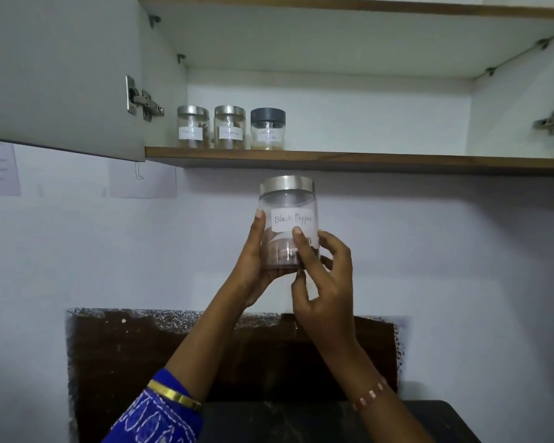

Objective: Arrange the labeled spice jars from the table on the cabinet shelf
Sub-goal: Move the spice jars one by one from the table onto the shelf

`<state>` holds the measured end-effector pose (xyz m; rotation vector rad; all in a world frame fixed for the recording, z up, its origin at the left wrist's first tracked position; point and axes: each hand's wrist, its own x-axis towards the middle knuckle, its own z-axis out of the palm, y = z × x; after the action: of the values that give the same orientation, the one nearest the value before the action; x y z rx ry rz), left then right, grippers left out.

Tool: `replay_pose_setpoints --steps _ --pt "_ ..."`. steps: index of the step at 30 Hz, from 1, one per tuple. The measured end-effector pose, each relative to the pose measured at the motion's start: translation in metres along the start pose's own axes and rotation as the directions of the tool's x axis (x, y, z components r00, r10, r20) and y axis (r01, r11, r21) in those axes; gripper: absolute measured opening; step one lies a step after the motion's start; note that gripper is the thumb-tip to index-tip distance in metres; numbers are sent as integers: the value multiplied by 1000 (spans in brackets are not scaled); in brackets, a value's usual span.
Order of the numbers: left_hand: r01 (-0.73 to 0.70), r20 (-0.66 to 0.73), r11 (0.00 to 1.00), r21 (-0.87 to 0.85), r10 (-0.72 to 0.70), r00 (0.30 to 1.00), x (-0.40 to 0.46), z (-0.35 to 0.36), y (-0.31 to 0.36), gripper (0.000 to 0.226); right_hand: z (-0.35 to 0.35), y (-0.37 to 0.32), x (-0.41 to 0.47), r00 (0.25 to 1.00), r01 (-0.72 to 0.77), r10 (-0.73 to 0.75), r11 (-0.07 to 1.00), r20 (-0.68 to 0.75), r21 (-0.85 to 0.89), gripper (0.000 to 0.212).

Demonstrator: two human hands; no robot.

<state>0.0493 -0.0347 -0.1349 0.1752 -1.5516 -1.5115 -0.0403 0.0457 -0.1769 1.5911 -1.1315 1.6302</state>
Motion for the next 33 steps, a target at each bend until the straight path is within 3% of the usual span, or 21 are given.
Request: replay_pose_setpoints --steps 4,6,8,12,15,20,24,28,33 --pt "-32 -38 999 40 34 999 7 1 3 64 -6 3 15 975 -217 190 919 112 328 59" --pt "-48 -53 993 104 54 997 10 5 8 68 -5 7 30 910 -415 375 818 180 399 54" --pt "-76 -63 985 155 87 994 15 11 14 70 -5 12 48 859 -512 446 769 252 383 52" --pt "-149 -218 957 247 205 954 55 17 46 53 2 26 103 878 -479 430 773 212 417 55" --pt "-193 -223 887 420 307 925 90 21 78 50 11 36 145 904 -421 396 772 159 476 50" --pt "-223 -219 720 657 465 858 122 18 103 37 27 50 176 929 -363 364 859 68 362 54" --pt "-237 -163 712 661 445 881 152 12 109 33 45 70 207 942 -323 335 887 19 329 54" --pt "-244 -90 672 700 421 903 173 8 99 42 56 93 224 950 -297 312 916 -15 269 52" --pt "-231 -76 612 756 433 898 200 10 85 45 63 118 233 946 -324 324 932 28 164 55"
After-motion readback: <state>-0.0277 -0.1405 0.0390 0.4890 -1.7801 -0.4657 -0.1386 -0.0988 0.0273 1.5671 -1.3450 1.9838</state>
